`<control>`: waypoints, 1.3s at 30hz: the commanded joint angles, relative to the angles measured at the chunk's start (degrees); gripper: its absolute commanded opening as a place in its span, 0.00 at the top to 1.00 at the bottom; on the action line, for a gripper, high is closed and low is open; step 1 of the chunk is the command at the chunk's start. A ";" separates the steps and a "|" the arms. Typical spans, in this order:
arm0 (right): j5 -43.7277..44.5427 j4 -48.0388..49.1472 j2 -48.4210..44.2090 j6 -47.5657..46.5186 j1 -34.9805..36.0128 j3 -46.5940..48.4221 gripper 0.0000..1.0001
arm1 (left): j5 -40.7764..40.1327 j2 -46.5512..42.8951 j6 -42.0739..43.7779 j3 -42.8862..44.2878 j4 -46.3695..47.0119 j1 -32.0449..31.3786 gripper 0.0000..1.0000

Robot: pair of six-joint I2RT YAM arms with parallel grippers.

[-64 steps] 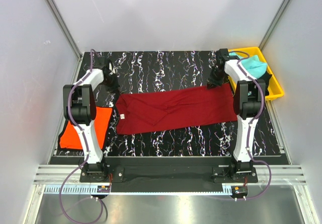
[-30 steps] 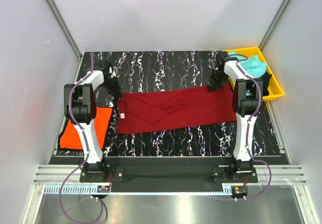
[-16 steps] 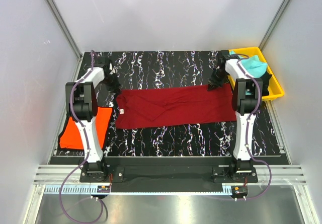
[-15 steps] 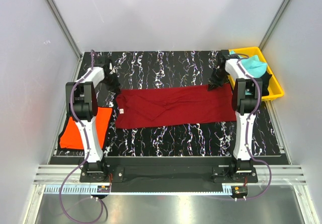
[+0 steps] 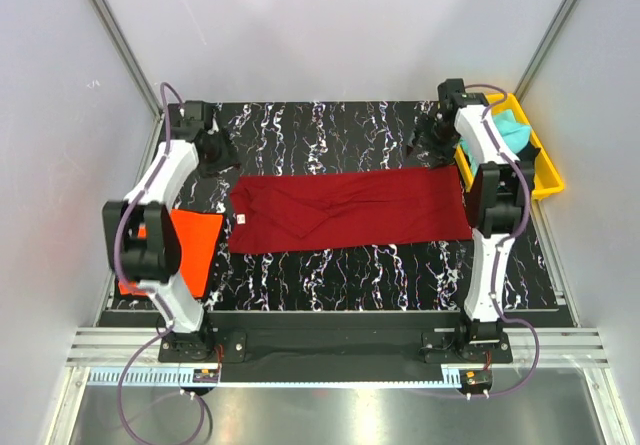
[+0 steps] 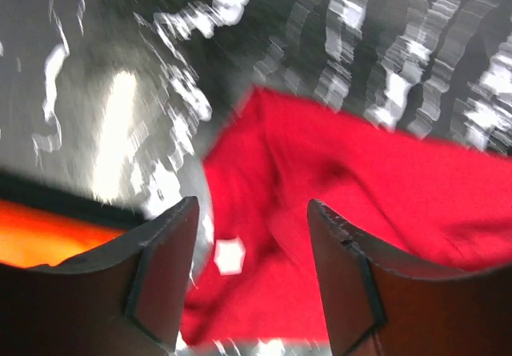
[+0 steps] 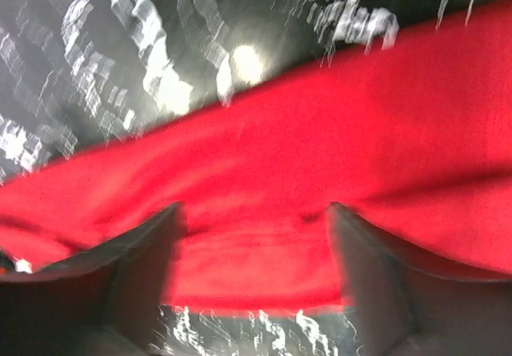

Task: Fold and stack the t-shirts
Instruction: Fold the tshirt

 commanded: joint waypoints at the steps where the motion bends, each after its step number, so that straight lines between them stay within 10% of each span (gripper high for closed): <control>1: -0.36 -1.52 -14.10 -2.49 4.32 -6.45 0.01 | -5.01 -9.80 -7.93 -6.66 0.04 -7.26 0.36; 9: -0.28 2.00 -32.76 -2.50 12.67 -28.53 0.00 | -13.36 -17.55 -28.50 -19.76 -0.05 -24.51 0.01; 17: -1.16 2.71 -44.98 -1.18 16.37 -40.66 0.00 | -17.05 -10.10 -46.45 -19.52 -1.28 -28.48 0.01; 39: 4.03 2.00 -32.19 -7.41 16.29 -35.93 0.00 | -18.29 18.12 -31.00 4.64 -3.30 -14.95 0.01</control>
